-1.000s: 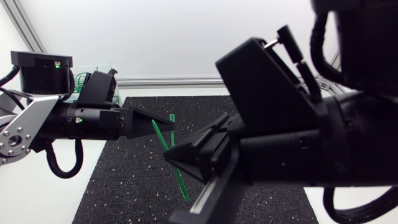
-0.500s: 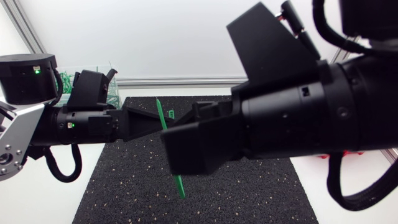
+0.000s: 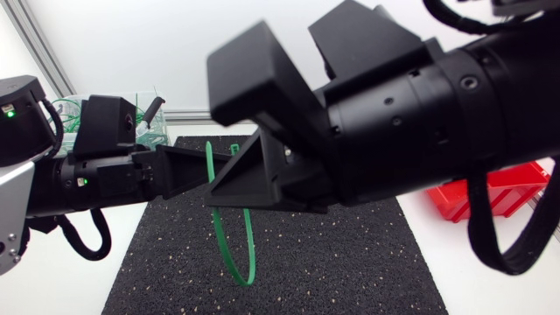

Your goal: Take a green cable tie from the red box, thread the tail through the head to close it, then place it in the transparent bin on the left.

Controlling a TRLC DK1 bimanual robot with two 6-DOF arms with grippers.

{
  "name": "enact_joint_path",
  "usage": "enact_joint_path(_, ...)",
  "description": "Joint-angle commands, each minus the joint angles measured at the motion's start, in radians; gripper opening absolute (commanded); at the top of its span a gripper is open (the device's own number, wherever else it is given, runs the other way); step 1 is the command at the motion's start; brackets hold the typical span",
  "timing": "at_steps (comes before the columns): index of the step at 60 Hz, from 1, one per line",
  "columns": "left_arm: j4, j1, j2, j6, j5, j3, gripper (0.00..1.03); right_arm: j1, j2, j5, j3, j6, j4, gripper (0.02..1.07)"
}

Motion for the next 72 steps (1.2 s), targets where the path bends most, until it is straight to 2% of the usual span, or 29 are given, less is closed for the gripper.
enact_joint_path(1, 0.025, -0.005, -0.019, -0.038, 0.000, -0.035, 0.04, -0.015, 0.026, -0.028, 0.039, 0.078, -0.015, 0.07)
enact_joint_path(21, 0.077, -0.018, -0.068, -0.081, -0.027, -0.063, 0.04, -0.078, 0.064, -0.171, 0.086, 0.186, -0.047, 0.07)
enact_joint_path(35, 0.079, -0.079, -0.128, -0.090, -0.098, -0.078, 0.04, -0.128, 0.093, -0.273, 0.155, 0.224, -0.116, 0.07)
enact_joint_path(62, 0.085, -0.163, -0.200, -0.074, -0.187, -0.081, 0.04, -0.185, 0.092, -0.379, 0.210, 0.269, -0.212, 0.07)
enact_joint_path(72, 0.080, -0.205, -0.223, -0.048, -0.247, -0.087, 0.04, -0.210, 0.075, -0.427, 0.217, 0.275, -0.248, 0.07)
